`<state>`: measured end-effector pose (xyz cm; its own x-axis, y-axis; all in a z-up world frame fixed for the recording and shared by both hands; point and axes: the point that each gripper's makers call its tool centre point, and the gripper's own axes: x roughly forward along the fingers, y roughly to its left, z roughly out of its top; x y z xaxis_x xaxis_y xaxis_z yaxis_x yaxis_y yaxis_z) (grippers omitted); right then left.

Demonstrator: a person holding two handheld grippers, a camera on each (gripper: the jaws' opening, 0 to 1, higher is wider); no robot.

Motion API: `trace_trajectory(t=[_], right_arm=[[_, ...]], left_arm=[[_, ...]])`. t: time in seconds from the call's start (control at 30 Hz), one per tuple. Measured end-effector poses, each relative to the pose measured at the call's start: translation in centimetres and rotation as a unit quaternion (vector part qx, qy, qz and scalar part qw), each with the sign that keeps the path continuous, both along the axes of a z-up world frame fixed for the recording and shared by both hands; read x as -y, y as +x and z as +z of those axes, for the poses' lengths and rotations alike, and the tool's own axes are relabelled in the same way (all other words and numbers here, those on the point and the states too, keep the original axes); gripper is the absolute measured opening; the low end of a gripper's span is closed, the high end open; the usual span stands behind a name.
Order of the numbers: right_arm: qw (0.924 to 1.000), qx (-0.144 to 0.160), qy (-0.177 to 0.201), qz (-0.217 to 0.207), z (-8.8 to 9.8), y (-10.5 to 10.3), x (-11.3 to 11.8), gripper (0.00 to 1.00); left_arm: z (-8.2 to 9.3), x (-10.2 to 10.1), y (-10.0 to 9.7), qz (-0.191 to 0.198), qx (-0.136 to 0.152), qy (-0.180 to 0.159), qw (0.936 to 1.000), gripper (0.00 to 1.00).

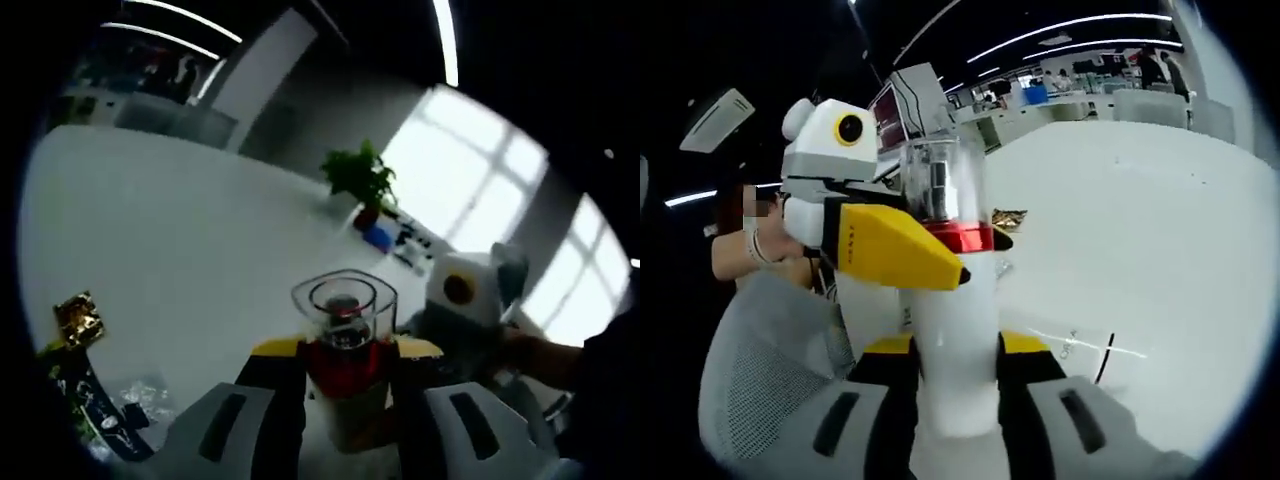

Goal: Arrange the skincare products in the storage area until every visible bottle or jar stands upright without overlapping.

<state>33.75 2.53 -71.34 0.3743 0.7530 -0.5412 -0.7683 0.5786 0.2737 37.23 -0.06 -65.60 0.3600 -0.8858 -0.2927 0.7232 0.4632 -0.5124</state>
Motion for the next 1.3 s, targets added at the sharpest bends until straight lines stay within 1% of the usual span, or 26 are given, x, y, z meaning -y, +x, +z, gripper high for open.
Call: trace_trajectory(t=[0.17,0.2,0.27,0.4,0.5,0.57,0.73,0.83,0.9,0.93,1.0,1.07,1.2,1.3], right_arm=[[0.9998,0.015,-0.005,-0.009,0.0,0.2,0.5,0.31],[0.9996,0.022,-0.009,-0.017,0.1,0.4,0.8,0.32],[0.9993,0.027,-0.014,-0.023,0.1,0.5,1.4,0.33],[0.9989,0.032,-0.018,-0.029,0.0,0.4,2.0,0.33],[0.9988,0.036,-0.02,-0.026,-0.2,0.3,2.1,0.32],[0.999,0.036,-0.02,-0.014,-0.3,0.1,2.0,0.28],[0.9987,0.044,-0.027,-0.005,-1.0,0.7,2.1,0.27],[0.9983,0.054,-0.025,-0.003,-1.0,1.4,2.1,0.27],[0.9976,0.063,-0.027,0.006,-1.0,1.7,2.1,0.26],[0.9976,0.063,-0.027,0.004,-1.0,1.9,2.1,0.26],[0.9965,0.078,-0.031,0.008,-1.0,2.6,2.1,0.26],[0.9959,0.084,-0.032,0.009,-1.1,3.2,2.1,0.26],[0.9938,0.106,-0.031,0.017,-1.1,4.3,1.9,0.25],[0.9924,0.116,-0.031,0.027,-1.1,4.9,1.9,0.25]], left_arm=[[0.2,0.4,-0.4,0.003,0.004,0.003,1.0,0.28],[0.2,0.5,-0.4,0.005,0.008,0.007,0.9999,0.28],[0.0,0.4,-0.2,0.013,0.017,0.019,0.9996,0.28],[-0.2,0.6,-0.5,0.013,0.022,0.029,0.9992,0.28],[-0.4,0.9,-0.6,0.007,0.032,0.04,0.9986,0.28],[-0.5,1.2,-0.8,0.001,0.041,0.05,0.9979,0.28],[-0.8,1.3,-0.7,-0.006,0.05,0.068,0.9964,0.28],[-0.8,1.0,0.0,-0.007,0.055,0.075,0.9957,0.28],[-0.8,0.9,0.5,-0.01,0.06,0.081,0.9948,0.28],[-0.8,0.9,0.7,-0.01,0.064,0.082,0.9945,0.28],[-0.7,0.8,1.1,-0.01,0.075,0.089,0.9932,0.28],[-0.6,0.9,1.3,-0.012,0.086,0.097,0.9915,0.28],[-0.6,0.7,2.0,-0.011,0.094,0.106,0.9899,0.28],[-0.6,0.5,2.9,-0.005,0.104,0.111,0.9883,0.28]])
